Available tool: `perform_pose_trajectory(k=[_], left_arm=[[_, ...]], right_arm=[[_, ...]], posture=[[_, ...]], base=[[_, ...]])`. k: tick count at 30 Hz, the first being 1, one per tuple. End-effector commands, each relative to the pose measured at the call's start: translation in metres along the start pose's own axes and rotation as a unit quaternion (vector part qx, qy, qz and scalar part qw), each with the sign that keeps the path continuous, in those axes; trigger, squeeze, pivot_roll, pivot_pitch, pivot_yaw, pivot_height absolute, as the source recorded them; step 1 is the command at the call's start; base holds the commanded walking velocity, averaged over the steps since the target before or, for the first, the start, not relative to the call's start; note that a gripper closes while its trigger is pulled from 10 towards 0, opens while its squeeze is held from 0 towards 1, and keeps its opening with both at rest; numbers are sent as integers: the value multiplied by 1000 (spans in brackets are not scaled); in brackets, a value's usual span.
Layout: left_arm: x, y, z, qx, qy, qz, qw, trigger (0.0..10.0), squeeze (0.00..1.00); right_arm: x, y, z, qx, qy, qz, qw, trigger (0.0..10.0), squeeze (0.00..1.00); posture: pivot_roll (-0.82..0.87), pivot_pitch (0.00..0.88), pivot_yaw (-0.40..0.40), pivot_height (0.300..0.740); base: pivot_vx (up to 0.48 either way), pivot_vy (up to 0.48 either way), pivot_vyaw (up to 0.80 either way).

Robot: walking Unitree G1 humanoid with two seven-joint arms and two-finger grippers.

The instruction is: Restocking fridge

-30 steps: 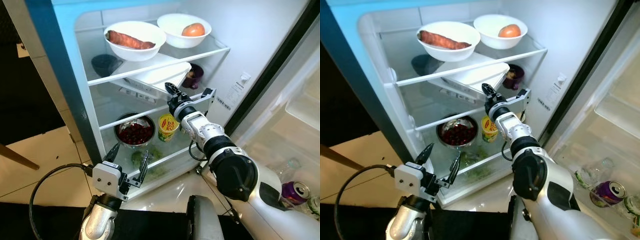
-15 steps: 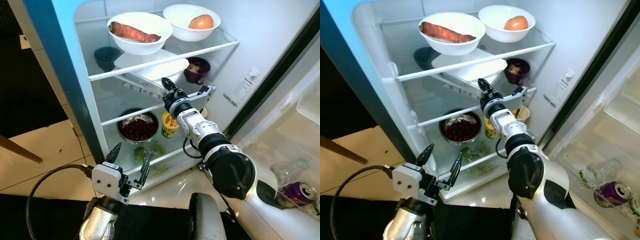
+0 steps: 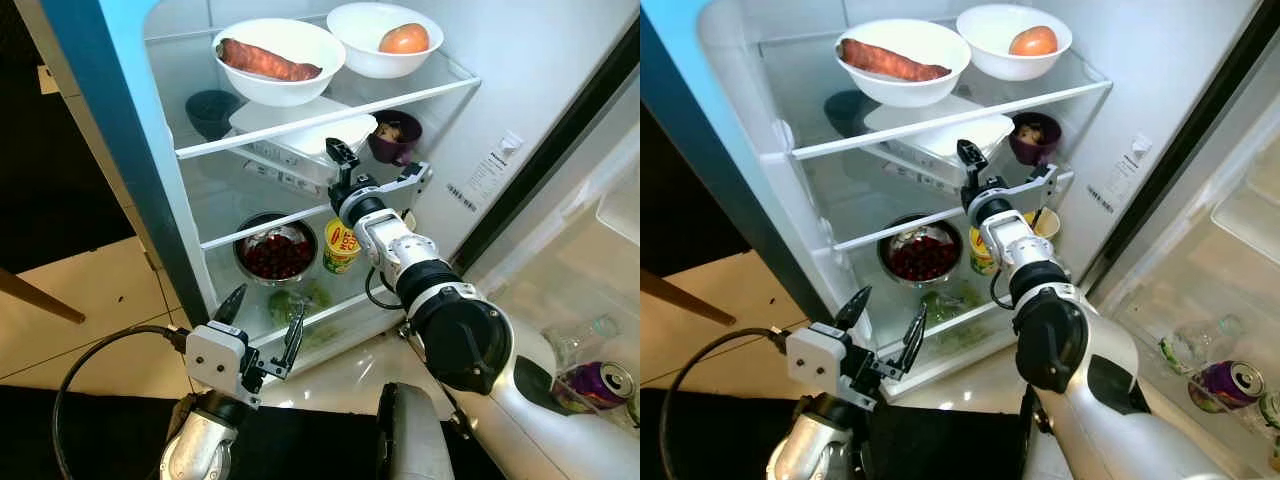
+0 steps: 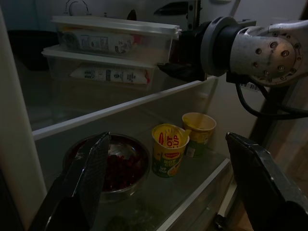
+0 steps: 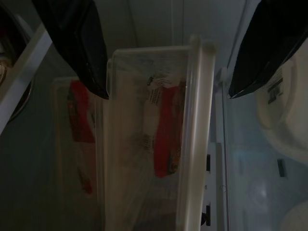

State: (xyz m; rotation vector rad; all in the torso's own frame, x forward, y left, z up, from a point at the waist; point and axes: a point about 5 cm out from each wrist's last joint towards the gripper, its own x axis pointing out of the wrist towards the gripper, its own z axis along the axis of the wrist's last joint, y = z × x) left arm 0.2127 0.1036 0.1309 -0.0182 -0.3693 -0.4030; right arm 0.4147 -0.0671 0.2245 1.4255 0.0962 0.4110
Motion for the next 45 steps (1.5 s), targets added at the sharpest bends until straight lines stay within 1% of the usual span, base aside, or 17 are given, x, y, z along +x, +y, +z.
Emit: perform_pose_trajectory(k=[1, 2, 4, 7, 8, 9, 10, 11, 12, 13, 15, 26, 37, 41, 43, 44, 45], left_arm=[[-3, -2, -2, 6, 14, -9, 1000, 10000, 0], [-2, -2, -2, 6, 14, -10, 1000, 10000, 0], [-1, -3, -3, 5, 13, -11, 1000, 10000, 0], [1, -4, -4, 3, 13, -11, 1000, 10000, 0], [2, -4, -4, 2, 13, -12, 1000, 10000, 0], [2, -4, -4, 2, 13, -12, 1000, 10000, 0], [3, -4, -5, 2, 12, -12, 1000, 10000, 0], [3, -5, -5, 1, 12, -12, 1000, 10000, 0], [4, -5, -5, 0, 12, -13, 1000, 10000, 0], [4, -5, -5, 0, 12, -13, 1000, 10000, 0], [7, -6, -7, -1, 12, -15, 1000, 10000, 0], [13, -4, -9, -1, 6, -18, 1000, 10000, 0], [23, -7, -11, -5, -7, -16, 1000, 10000, 0], [25, -6, -12, -5, -10, -14, 1000, 10000, 0], [28, -6, -12, -5, -15, -13, 1000, 10000, 0], [28, -6, -12, -5, -15, -13, 1000, 10000, 0], [30, -6, -12, -5, -18, -12, 1000, 10000, 0]], right_arm=[[1, 3, 1, -12, 1, 6, 1000, 10000, 494], [1, 3, 1, -17, 2, 5, 1000, 10000, 494], [1, 2, 2, -42, 11, -1, 999, 10000, 416], [0, 1, 4, -66, 17, -8, 998, 10000, 376], [0, 1, 6, -69, 16, -8, 997, 10000, 259], [0, 1, 6, -69, 16, -8, 997, 10000, 259], [-1, 1, 9, -72, 13, -8, 997, 10000, 173], [-1, 1, 12, -74, 10, -7, 997, 10000, 157], [-2, 1, 15, -78, 8, -8, 997, 10000, 75], [-2, 1, 15, -78, 8, -8, 997, 10000, 75], [-4, 0, 23, -79, 0, -5, 997, 10000, 0], [-9, -7, 34, -80, -8, -12, 997, 10000, 0], [-20, -17, 49, -118, 9, -6, 993, 10000, 0], [-29, -28, 61, -131, 5, -15, 991, 10000, 0], [-39, -38, 71, -141, 6, -22, 990, 10000, 0], [-39, -38, 71, -141, 6, -22, 990, 10000, 0], [-46, -45, 76, -152, 15, -22, 988, 10000, 0]], posture=[[99, 276, -66, 423], [99, 276, -66, 423], [87, 272, -67, 423], [76, 269, -69, 423], [70, 266, -70, 423], [70, 266, -70, 423], [66, 264, -71, 423], [62, 262, -72, 423], [58, 260, -71, 423], [58, 260, -71, 423], [50, 249, -70, 423], [23, 231, -73, 423], [-11, 207, -88, 423], [-19, 199, -90, 423], [-26, 192, -92, 423], [-26, 192, -92, 423], [-34, 184, -93, 423]], base=[[0, 0, 0], [0, 0, 0], [0, 0, 0], [0, 0, 0], [0, 0, 0], [0, 0, 0], [0, 0, 0], [0, 0, 0], [0, 0, 0], [0, 0, 0], [0, 0, 0], [0, 0, 0], [0, 0, 0], [0, 0, 0], [0, 0, 0], [0, 0, 0], [0, 0, 0]])
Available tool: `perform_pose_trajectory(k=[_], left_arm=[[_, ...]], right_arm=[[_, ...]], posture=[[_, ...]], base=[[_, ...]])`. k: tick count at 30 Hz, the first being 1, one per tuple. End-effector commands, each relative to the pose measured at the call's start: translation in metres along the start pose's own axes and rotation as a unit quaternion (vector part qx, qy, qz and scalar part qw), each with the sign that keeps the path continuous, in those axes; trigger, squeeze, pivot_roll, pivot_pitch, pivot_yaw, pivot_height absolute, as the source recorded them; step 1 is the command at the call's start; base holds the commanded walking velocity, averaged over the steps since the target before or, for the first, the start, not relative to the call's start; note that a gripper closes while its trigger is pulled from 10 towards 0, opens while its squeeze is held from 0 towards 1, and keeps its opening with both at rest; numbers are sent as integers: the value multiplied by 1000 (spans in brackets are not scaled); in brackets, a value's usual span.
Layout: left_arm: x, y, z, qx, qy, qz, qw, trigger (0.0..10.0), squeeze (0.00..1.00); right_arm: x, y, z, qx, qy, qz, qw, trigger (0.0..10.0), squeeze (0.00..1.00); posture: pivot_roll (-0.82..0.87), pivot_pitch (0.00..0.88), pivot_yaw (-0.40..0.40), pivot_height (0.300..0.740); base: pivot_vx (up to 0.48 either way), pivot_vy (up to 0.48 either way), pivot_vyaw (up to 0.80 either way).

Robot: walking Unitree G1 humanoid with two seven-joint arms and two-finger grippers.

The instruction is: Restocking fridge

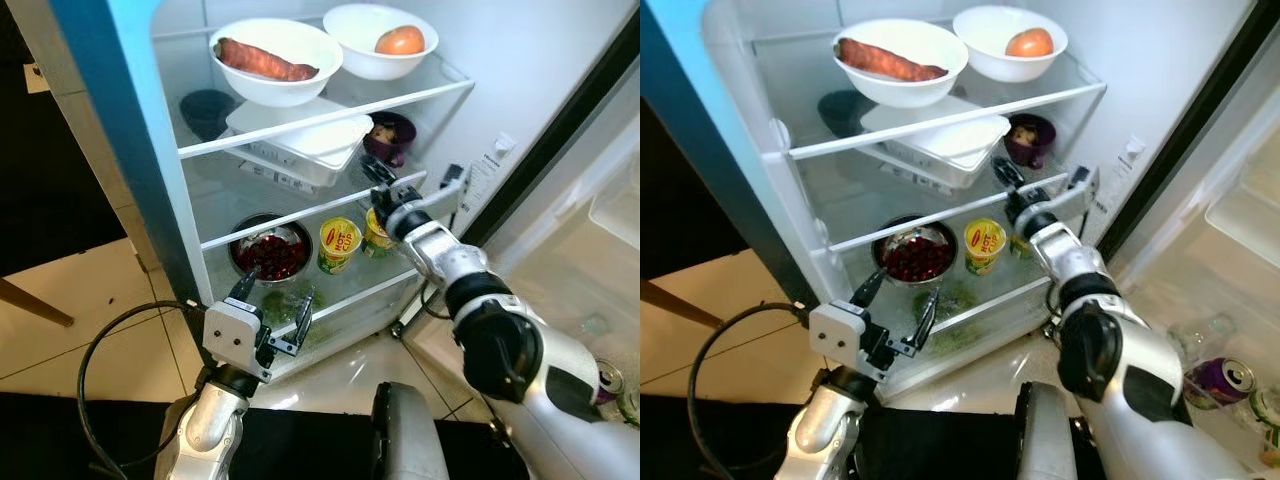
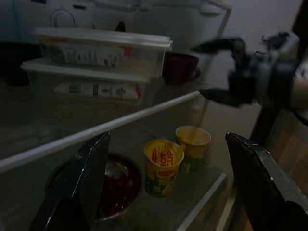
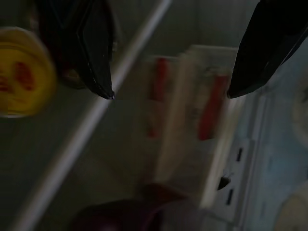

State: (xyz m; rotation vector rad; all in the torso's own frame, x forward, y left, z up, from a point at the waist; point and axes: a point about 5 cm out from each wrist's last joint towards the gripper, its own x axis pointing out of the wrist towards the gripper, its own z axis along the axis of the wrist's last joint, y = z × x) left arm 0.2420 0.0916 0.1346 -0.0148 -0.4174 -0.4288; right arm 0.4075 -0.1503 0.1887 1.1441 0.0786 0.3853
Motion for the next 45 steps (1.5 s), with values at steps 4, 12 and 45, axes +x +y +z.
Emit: perform_pose_trajectory(k=[4, 12, 45], left_arm=[[0, -6, -4, -9, 3, 3, 1000, 10000, 0], [5, -6, -7, -1, -3, -11, 1000, 10000, 0], [-106, 29, -99, 27, 251, 42, 967, 10000, 0]], right_arm=[[-11, -12, 6, -24, 14, 1, 1000, 10000, 0], [-71, -76, 10, -159, 95, -43, 982, 10000, 0], [-204, -174, -27, -193, 95, -241, 946, 10000, 0]], posture=[[-38, 178, -95, 423], [-49, 139, -103, 423], [-7, 39, -62, 428]], base=[[0, 0, 0], [0, 0, 0], [0, 0, 0]])
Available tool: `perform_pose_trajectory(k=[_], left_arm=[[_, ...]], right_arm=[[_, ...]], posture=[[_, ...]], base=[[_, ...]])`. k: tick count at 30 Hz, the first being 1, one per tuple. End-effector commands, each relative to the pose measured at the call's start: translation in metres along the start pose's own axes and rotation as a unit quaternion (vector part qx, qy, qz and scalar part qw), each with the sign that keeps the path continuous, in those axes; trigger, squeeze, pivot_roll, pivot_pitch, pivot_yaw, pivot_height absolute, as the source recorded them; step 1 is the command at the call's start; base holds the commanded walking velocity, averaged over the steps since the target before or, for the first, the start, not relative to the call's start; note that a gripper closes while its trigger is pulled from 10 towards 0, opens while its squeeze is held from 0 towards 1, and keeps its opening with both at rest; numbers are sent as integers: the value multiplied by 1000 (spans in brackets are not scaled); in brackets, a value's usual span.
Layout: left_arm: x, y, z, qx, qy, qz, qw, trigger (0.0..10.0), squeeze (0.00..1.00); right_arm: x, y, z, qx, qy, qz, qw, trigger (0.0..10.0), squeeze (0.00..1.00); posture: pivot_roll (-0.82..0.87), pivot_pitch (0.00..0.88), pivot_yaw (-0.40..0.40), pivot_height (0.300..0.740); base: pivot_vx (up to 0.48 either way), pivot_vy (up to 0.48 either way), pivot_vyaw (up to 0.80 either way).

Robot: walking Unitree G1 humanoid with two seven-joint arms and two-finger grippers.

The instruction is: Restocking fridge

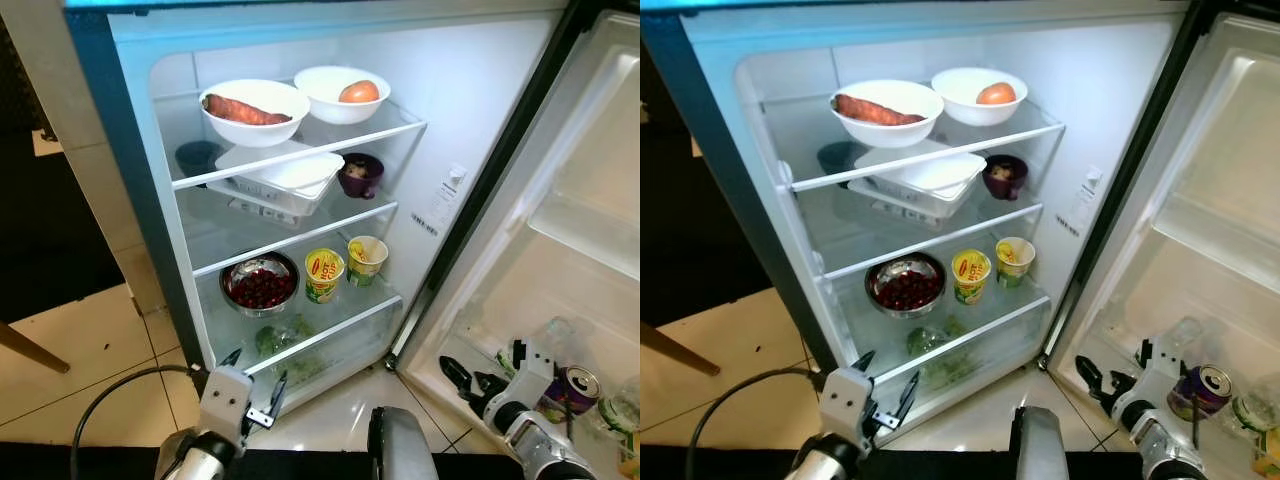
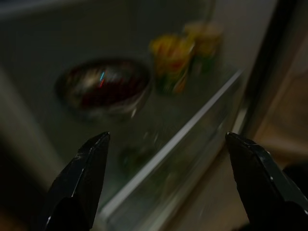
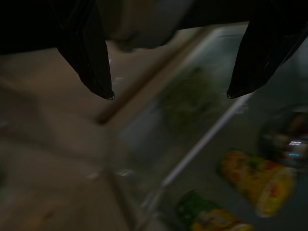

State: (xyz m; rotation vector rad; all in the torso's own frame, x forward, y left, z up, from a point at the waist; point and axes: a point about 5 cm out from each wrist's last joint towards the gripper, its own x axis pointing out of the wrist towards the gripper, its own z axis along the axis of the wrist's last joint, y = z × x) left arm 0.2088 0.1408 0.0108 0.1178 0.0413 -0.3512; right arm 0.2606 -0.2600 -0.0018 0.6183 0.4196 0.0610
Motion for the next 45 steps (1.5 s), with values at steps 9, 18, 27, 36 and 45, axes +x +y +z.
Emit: perform_pose_trajectory(k=[9, 18, 27, 36, 45], left_arm=[[-16, 36, -28, -10, 69, 62, 996, 10000, 0], [-11, 43, -25, -15, 52, 47, 997, 10000, 0], [17, -7, 8, -47, -43, -131, 989, 10000, 0], [23, -20, 24, -45, -71, -199, 976, 10000, 0], [22, -16, 31, -42, -78, -218, 972, 10000, 0]], right_arm=[[5, 12, -11, 40, -2, 37, 999, 10000, 0], [1, 7, -14, 54, -3, 32, 998, 10000, 0], [-3, -1, -19, 51, 14, -6, 999, 10000, 0], [-3, 1, -13, 61, -4, 24, 998, 10000, 0], [-1, 4, -11, 60, -5, 34, 998, 10000, 0]], posture=[[-9, 19, -50, 463], [-12, 19, -50, 498], [-16, 21, -52, 523], [-17, 23, -54, 546], [-16, 20, -49, 581]], base=[[0, 0, 0], [0, 0, 0], [0, 0, 0], [0, 0, 0], [0, 0, 0]])
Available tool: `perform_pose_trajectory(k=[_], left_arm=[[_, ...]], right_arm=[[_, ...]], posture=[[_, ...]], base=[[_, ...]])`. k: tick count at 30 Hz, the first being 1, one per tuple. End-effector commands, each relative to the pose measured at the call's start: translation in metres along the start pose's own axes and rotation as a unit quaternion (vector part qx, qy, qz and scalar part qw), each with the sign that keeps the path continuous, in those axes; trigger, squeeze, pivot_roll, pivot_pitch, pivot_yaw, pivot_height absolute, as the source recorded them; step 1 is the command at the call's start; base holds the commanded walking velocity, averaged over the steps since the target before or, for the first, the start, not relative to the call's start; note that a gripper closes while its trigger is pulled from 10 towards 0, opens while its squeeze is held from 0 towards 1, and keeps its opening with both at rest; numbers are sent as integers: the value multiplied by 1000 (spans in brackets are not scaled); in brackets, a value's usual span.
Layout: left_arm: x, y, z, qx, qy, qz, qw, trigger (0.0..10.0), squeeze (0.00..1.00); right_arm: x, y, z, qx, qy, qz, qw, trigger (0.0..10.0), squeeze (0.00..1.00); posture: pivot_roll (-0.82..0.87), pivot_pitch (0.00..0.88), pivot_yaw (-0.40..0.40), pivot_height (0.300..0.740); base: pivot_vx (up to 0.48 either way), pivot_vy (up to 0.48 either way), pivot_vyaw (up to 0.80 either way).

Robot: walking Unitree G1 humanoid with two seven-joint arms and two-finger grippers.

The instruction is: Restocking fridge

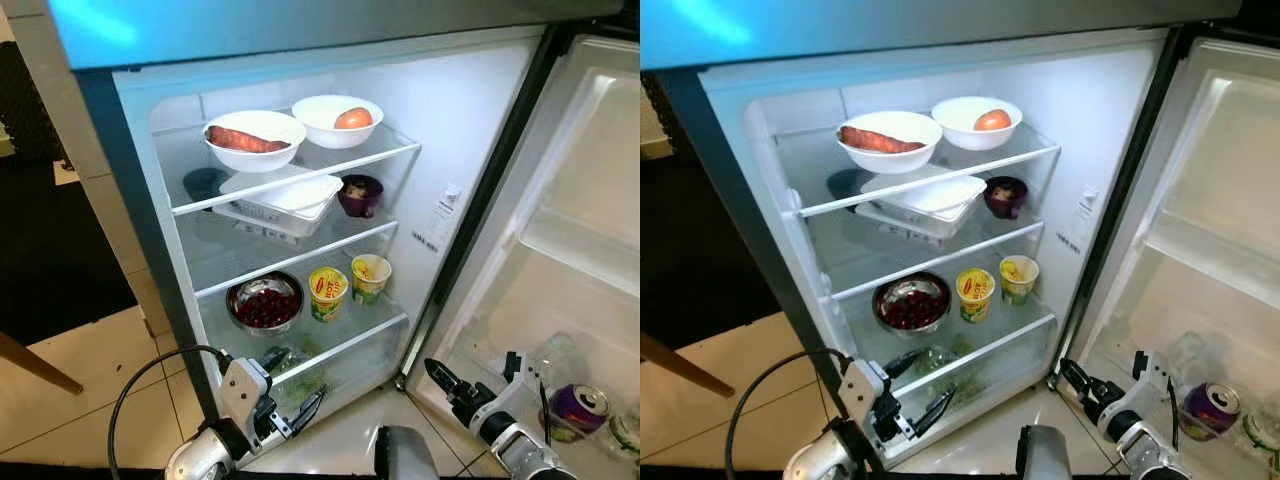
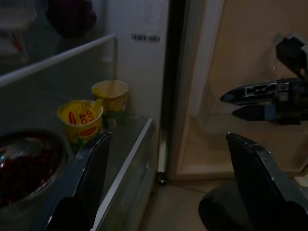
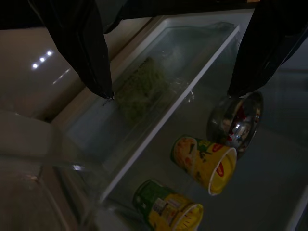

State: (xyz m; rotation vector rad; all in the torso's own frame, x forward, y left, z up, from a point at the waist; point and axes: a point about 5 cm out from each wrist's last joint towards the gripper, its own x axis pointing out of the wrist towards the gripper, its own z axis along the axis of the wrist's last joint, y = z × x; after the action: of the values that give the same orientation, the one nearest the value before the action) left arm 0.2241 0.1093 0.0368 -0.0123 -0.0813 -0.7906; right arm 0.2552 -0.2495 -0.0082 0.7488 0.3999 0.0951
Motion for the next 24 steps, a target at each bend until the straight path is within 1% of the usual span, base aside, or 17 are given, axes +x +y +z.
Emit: perform_pose_trajectory(k=[1, 2, 8, 10, 11, 12, 14, 15, 17, 18, 21, 24], left_arm=[[-3, 4, 2, 2, 4, -3, 1000, 10000, 0], [-2, 5, 5, -1, 1, -9, 1000, 10000, 0], [0, 4, 8, -3, 1, -25, 1000, 10000, 0], [3, 0, 8, -22, 3, -41, 999, 10000, 0], [3, 0, 8, -22, 3, -41, 999, 10000, 0], [4, -2, 6, -26, 16, -51, 998, 10000, 0], [8, -7, -1, -30, 57, -60, 996, 10000, 0], [9, -10, 0, -36, 61, -73, 995, 10000, 0], [11, -12, 1, -37, 62, -81, 994, 10000, 0], [14, -15, 4, -40, 61, -89, 993, 10000, 0], [17, -17, 7, -37, 55, -94, 993, 10000, 0], [19, -17, 7, -39, 68, -91, 993, 10000, 0]], right_arm=[[0, 0, 2, 1, -2, 3, 1000, 10000, 0], [0, 1, 1, 0, -1, 3, 1000, 10000, 0], [1, 1, 1, 2, -2, 3, 1000, 10000, 0], [1, -3, 0, -6, 1, -31, 999, 10000, 0], [1, -3, 0, -6, 1, -31, 999, 10000, 0], [0, -4, 0, -5, 0, -44, 999, 10000, 0], [-2, -7, 0, -3, 0, -52, 999, 10000, 0], [-2, -7, 0, -3, 0, -52, 999, 10000, 0], [-3, -8, 0, -2, 0, -52, 999, 10000, 0], [-3, -8, 0, 3, -4, -52, 999, 10000, 0], [-3, -8, 0, 3, -5, -52, 999, 10000, 0], [-3, -8, 0, 5, -5, -53, 999, 10000, 0]], posture=[[-16, 20, -49, 581], [-16, 20, -49, 591], [-13, 16, -51, 611], [-13, 16, -51, 611], [-13, 16, -51, 611], [-13, 16, -51, 611], [-15, 12, -52, 611], [-15, 12, -52, 611], [-15, 12, -52, 611], [-21, 12, -52, 611], [-21, 12, -52, 611], [-21, 12, -52, 611]], base=[[0, 0, 0], [0, 0, 0], [0, 0, 0], [0, 0, 0], [0, 0, 0], [0, 0, 0], [0, 0, 0], [0, 0, 0], [0, 0, 0], [0, 0, 0], [0, 0, 0], [0, 0, 0]])
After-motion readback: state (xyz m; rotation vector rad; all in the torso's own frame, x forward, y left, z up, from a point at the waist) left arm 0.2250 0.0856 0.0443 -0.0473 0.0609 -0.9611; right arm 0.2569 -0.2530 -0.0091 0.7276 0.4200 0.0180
